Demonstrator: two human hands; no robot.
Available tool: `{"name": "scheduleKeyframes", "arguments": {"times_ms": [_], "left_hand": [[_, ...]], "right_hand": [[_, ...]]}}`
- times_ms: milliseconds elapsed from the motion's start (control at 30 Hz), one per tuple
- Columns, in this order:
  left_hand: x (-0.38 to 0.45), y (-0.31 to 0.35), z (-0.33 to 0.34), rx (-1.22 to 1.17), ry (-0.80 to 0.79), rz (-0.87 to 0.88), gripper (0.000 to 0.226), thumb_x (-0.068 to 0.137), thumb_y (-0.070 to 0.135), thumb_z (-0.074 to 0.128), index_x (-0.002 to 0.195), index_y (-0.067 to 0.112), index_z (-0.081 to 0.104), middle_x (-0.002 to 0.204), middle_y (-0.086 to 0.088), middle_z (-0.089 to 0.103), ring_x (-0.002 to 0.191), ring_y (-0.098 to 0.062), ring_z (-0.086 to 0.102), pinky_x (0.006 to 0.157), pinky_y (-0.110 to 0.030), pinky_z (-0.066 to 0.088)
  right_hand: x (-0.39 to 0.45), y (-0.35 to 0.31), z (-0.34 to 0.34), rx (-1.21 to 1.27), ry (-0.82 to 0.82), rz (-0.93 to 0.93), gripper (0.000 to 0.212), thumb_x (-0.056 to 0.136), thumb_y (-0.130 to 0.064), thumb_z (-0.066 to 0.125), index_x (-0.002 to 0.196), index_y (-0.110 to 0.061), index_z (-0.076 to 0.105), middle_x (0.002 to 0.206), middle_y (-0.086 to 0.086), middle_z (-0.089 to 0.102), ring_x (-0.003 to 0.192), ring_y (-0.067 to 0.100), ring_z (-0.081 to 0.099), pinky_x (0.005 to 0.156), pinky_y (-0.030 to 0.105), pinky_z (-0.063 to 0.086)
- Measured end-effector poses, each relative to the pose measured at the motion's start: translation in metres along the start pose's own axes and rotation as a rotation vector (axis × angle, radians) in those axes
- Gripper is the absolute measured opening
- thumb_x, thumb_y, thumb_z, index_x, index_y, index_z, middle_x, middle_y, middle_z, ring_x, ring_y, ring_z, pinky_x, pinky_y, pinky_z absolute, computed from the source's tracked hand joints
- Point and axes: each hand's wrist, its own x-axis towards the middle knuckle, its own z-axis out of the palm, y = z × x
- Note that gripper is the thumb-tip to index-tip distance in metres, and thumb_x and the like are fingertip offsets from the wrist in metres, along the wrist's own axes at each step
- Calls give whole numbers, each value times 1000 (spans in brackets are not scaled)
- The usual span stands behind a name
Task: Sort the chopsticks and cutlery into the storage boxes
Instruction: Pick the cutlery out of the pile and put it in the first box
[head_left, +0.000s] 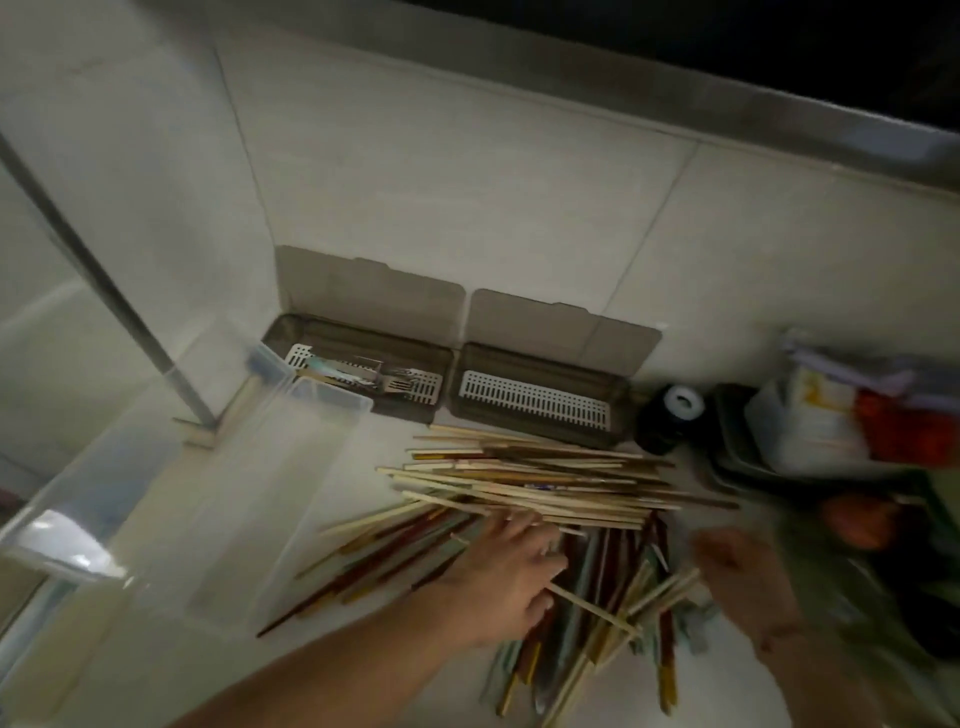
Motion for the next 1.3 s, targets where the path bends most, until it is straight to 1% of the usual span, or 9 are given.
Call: {"name": "scheduleKeyframes", "arguments": {"times_ms": [167,300,567,733,933,1033,1100,1200,1300], "left_hand": [[16,46,12,-43,-210,270,42,95,33,50,135,19,49,150,-4,33,137,-27,25,113,-53,19],[23,65,18,38,-399,240,55,98,38,46,149,29,28,162,-1,5,147,-29,6,118,-54,0],[32,91,25,166,-484,114,65,98,47,43,153,21,18,161,4,-14,148,-30,-12,112,-56,-20],[36,92,25,157,-455,56,71,98,49,42,154,19,11,162,1,-7,148,-27,-10,113,-54,-19],[38,95,25,147,-401,-4,72,99,51,39,155,19,7,162,1,-8,148,-28,-10,116,-56,-13],[39,102,23,98,-317,15,68,99,48,41,153,22,9,162,3,-9,148,-26,-12,116,-53,-14],[41,106,19,30,-210,83,63,100,42,43,151,25,12,162,3,-5,148,-23,-11,117,-51,-12],[43,109,11,-22,-92,227,48,102,34,39,147,26,26,157,2,22,146,-19,6,118,-46,-9],[35,103,6,-162,54,286,31,101,29,41,131,25,49,123,5,61,117,-14,45,111,-35,23]], "right_hand": [[-33,57,23,-293,-42,200,17,95,-36,47,88,-26,59,99,1,67,86,21,62,76,29,48],[-41,64,38,-120,-12,349,28,91,-45,51,103,-23,62,108,5,68,100,27,63,75,29,46],[-55,72,42,36,-42,238,16,86,-36,60,81,-21,61,89,8,61,80,25,57,69,30,45],[-78,87,18,176,-187,137,19,84,-16,64,72,-30,63,67,-11,63,66,7,55,59,15,40],[-114,114,-15,257,-298,78,29,81,-4,69,61,-24,64,49,1,58,44,10,48,52,26,40],[-129,122,-32,232,-363,83,8,81,-38,68,75,-34,66,63,3,66,51,10,57,55,21,45],[-136,120,-44,189,-455,66,30,77,-58,51,79,-33,66,71,2,69,55,7,59,57,17,46],[-136,106,-53,318,-444,50,17,92,-17,57,79,-14,67,66,7,68,51,5,58,52,16,45],[-134,85,-54,607,-372,75,8,84,-5,65,75,-4,67,57,14,60,44,15,47,43,20,37]]}}
